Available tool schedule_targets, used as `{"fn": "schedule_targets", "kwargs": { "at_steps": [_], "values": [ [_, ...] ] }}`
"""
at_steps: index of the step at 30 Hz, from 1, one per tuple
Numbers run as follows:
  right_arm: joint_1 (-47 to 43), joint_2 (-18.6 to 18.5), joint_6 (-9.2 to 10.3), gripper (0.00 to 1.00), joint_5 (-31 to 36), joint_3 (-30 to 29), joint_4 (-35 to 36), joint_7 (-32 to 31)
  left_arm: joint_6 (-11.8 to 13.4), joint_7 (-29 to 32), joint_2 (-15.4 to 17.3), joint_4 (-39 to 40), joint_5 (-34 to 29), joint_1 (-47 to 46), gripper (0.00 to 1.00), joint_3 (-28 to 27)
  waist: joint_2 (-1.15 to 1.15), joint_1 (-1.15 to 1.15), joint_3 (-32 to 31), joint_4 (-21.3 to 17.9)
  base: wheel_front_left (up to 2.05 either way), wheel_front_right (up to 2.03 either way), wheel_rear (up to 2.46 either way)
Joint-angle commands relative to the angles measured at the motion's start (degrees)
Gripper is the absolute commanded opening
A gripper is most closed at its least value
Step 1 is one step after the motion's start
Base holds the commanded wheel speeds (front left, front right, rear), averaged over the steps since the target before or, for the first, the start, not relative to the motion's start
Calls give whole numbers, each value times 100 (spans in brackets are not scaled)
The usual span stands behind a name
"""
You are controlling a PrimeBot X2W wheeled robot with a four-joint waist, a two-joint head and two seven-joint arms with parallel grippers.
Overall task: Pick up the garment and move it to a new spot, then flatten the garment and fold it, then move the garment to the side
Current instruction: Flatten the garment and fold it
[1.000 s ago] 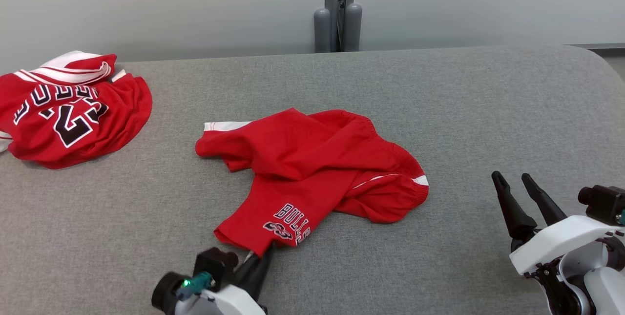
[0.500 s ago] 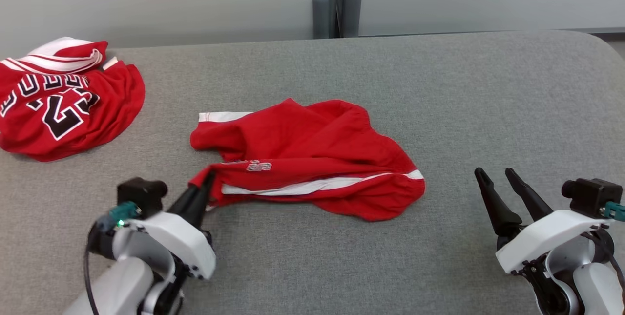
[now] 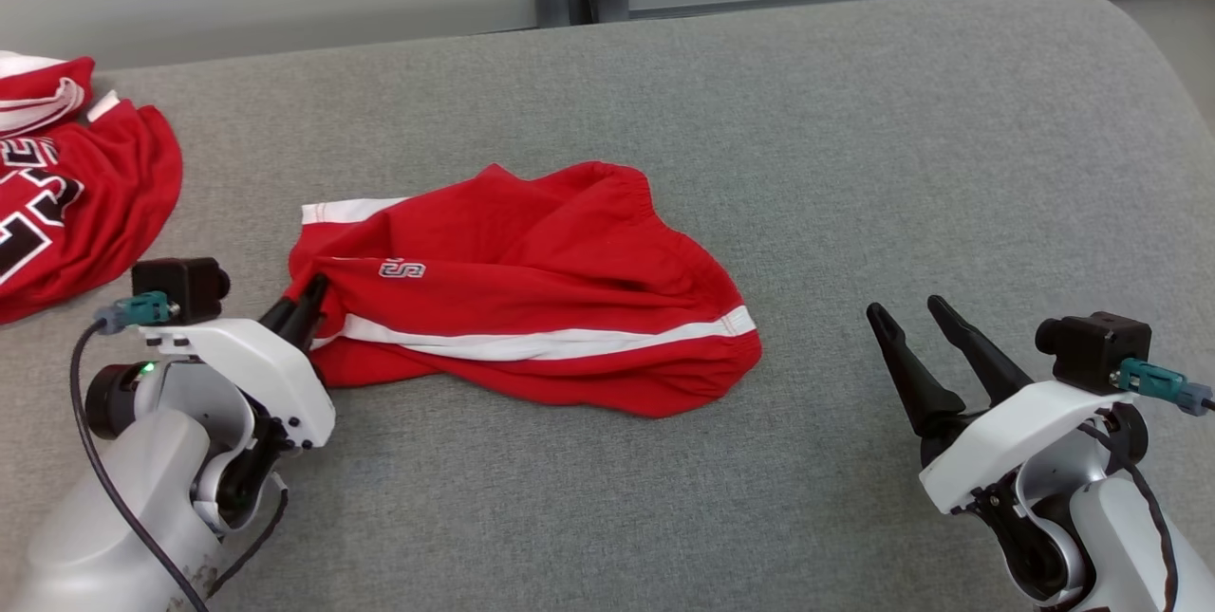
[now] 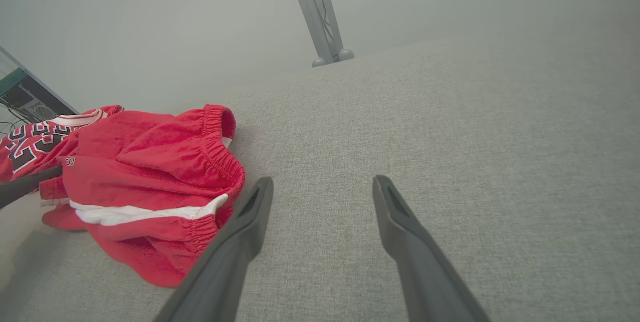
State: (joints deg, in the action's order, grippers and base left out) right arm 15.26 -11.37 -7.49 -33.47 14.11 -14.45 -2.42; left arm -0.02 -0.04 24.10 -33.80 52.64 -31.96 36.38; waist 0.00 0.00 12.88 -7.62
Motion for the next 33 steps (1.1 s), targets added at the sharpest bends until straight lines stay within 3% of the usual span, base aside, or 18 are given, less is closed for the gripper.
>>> {"fn": "schedule_targets", "kwargs": {
  "at_steps": [1,2,3,4,13,19,23,33],
  "values": [
    [66,-32,-1,100,-6,17,-27,63,-60,-10,21,-114,45,-111,41,-31,0,0,63,-61,0,0,0],
    [74,-35,-1,100,-15,34,-43,79,-85,5,23,-197,60,-151,49,-41,0,0,76,-73,0,0,0],
    [81,-38,-1,100,-20,50,-62,102,-109,-5,32,-278,74,-193,94,-54,0,0,86,-81,0,0,0],
    [90,-38,-1,100,-31,62,-80,121,-127,-41,43,-362,88,-228,100,-77,0,0,96,-86,0,0,0],
    [97,-79,-1,100,-72,35,-197,270,-165,-455,115,-654,3,-286,100,-166,0,0,27,59,0,0,0],
    [38,-104,-1,100,104,-49,-146,511,-15,-1015,269,-403,-266,-72,100,-147,0,0,-75,257,0,0,0],
    [-79,-36,-1,100,366,-240,-60,807,187,-1303,282,37,-449,215,100,-124,0,0,-166,401,0,0,0],
    [-525,353,-1,100,1370,-979,314,1193,1007,-1515,139,1514,-970,1352,100,-478,0,0,-542,714,0,0,0]
  ]
}}
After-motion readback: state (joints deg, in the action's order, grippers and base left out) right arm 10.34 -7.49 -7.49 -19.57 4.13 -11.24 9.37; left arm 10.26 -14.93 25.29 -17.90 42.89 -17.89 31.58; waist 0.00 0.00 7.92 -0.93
